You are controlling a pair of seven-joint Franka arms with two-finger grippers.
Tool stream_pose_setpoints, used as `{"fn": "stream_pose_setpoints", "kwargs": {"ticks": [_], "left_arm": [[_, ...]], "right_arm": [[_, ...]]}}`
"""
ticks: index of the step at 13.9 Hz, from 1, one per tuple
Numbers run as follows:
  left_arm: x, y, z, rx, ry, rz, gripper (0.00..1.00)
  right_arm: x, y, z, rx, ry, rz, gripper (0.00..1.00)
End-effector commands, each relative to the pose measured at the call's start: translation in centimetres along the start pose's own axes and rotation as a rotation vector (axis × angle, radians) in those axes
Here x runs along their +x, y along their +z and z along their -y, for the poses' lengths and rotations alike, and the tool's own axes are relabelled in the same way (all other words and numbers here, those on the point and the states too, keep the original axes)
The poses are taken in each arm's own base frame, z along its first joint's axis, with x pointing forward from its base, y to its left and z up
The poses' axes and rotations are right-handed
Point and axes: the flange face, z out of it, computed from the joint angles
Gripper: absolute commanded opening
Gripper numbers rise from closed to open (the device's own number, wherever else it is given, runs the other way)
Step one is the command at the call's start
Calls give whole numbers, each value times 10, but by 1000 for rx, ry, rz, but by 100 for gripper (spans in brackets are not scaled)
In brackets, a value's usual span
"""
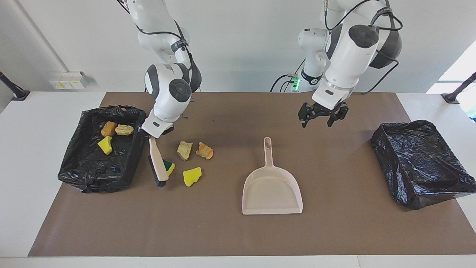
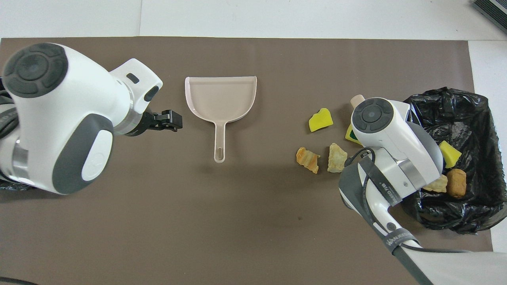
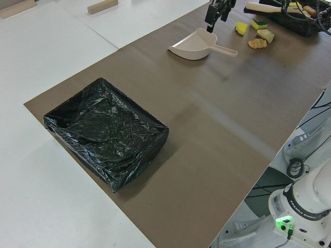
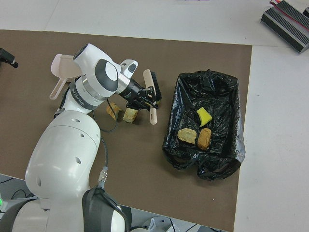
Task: Sweep and dump trash in bin
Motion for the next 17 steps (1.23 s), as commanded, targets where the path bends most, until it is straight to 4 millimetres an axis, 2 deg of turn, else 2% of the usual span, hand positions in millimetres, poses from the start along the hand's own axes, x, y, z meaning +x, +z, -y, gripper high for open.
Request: {"fn": "stream_pose_setpoints", "kwargs": {"ticks": [1,4,5,6,7,9,11,13,15,16,17], "left_arm": [[5,39,-36,-10,7,-17,100],[11,87,-62,-7,1,-20,100],[7,103,-80,-11,9,-22,100],[8,115,-87,-17,-4,-29,100],[10,126,-90,-20,-20,-30,100],[6,144,-104,-24,-25,-29,100],[6,152,-104,-23,-23,-31,100],[4,162,-100,-9,-14,-30,100],[2,168,-98,-3,-6,-30,100],[2,168,-98,-2,-3,-28,82],[2,168,-97,-1,-4,-27,42]], "right_arm": [[2,4,3,16,-11,2,0],[5,11,31,202,43,32,0],[6,9,39,266,58,34,0],[7,3,51,307,56,38,0],[7,-5,64,352,54,39,0],[10,-14,76,494,100,53,0],[11,-26,90,518,121,56,0],[11,-42,84,517,127,56,0],[3,-67,64,506,174,59,0],[-4,-77,55,491,200,61,0],[-14,-85,46,478,236,66,0]]}}
